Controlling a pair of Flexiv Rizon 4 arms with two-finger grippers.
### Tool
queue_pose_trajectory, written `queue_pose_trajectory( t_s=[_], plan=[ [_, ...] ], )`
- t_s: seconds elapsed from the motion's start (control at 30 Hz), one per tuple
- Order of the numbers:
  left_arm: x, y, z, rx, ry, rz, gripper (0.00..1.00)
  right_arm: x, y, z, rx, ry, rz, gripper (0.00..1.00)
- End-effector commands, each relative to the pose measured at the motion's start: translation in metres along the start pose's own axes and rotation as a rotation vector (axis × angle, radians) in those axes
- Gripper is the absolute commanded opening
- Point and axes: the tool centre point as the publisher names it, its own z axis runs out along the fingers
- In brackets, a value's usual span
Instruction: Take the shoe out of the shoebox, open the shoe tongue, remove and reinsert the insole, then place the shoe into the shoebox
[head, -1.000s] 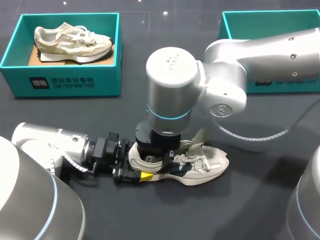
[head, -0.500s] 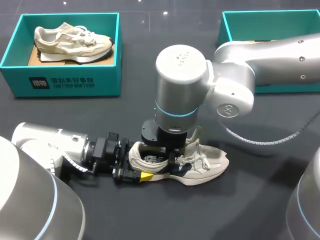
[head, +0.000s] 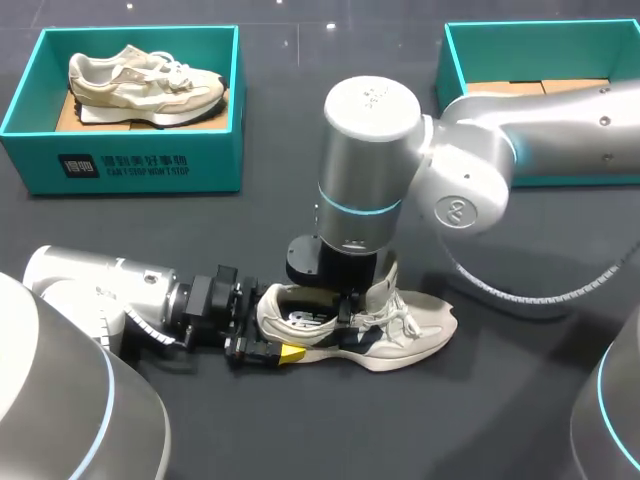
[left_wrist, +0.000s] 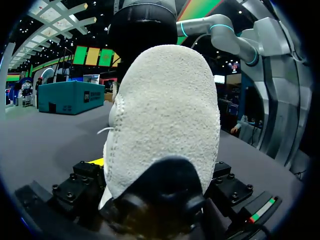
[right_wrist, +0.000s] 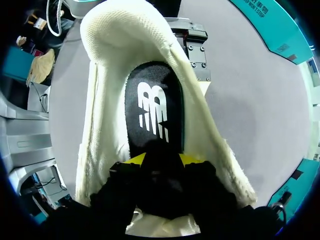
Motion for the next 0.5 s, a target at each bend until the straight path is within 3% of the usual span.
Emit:
queue_pose_trajectory(
  t_s=[0.03,0.13,0.37,0.43,0.5],
  plan=[
    [0.0,-0.001,0.0,0.001,-0.002,0.0,0.0,0.011,0.004,0.04,-0.003,0.021,0.004,0.3],
    [0.0,-0.001,0.0,0.001,-0.002,0.0,0.0,0.019,0.003,0.043,-0.004,0.031,0.017,0.19],
    [0.0,-0.001,0.0,0.001,-0.002,0.0,0.0,0.025,0.002,0.045,-0.005,0.041,0.028,0.11],
    [0.0,-0.001,0.0,0.001,-0.002,0.0,0.0,0.024,0.003,0.046,-0.007,0.052,0.025,0.0],
    [0.0,-0.001,0.0,0.001,-0.002,0.0,0.0,0.021,0.004,0.046,-0.011,0.07,0.021,0.0]
  ],
)
